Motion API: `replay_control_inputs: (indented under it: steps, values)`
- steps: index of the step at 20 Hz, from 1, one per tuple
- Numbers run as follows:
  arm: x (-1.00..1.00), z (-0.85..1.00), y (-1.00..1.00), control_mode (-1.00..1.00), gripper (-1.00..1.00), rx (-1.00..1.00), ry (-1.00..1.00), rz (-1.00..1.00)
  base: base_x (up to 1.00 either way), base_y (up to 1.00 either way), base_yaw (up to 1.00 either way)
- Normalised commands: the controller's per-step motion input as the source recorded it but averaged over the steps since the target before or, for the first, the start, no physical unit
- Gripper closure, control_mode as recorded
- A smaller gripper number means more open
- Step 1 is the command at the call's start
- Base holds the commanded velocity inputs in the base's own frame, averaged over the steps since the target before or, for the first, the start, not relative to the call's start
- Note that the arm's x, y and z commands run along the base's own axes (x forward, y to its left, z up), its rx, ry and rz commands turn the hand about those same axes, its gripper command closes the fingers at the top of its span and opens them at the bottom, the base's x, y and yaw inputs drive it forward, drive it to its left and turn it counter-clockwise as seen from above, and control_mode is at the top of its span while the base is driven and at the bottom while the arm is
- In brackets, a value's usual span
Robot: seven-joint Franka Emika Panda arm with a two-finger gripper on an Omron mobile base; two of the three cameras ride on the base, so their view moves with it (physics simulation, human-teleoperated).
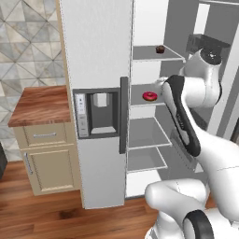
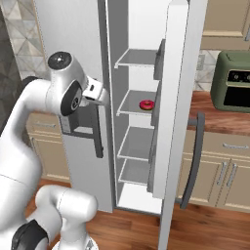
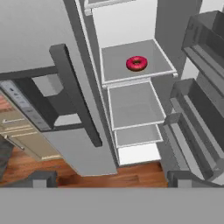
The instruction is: Take the cupcake and donut from the fridge and place them on the empty tray on the dining counter.
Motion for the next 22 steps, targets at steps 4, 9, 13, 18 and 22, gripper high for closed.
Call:
replay_control_inputs:
  steps: [4,9,13,18,22]
  values:
    - [0.24,-0.41,0.72,-1.00,-1.00,0.10,0.01,0.11,0.00,0.00,0.00]
    - [0.53,-0.06,0.51,-1.00,-1.00,-0.13,0.00,0.06,0.00,0.00,0.00]
    - [0.19,0.02,0.15,-1.00,-1.00,-0.28,0.00,0.00,0.00,0.00,0.00]
    - [0.15,-0.10,0.00,-1.00,-1.00,-0.02,0.00,0.02,0.00,0.00,0.00]
    - [0.37,-0.30,0.00,-1.00,-1.00,0.12,0.00,0.05,0.00,0.00,0.00]
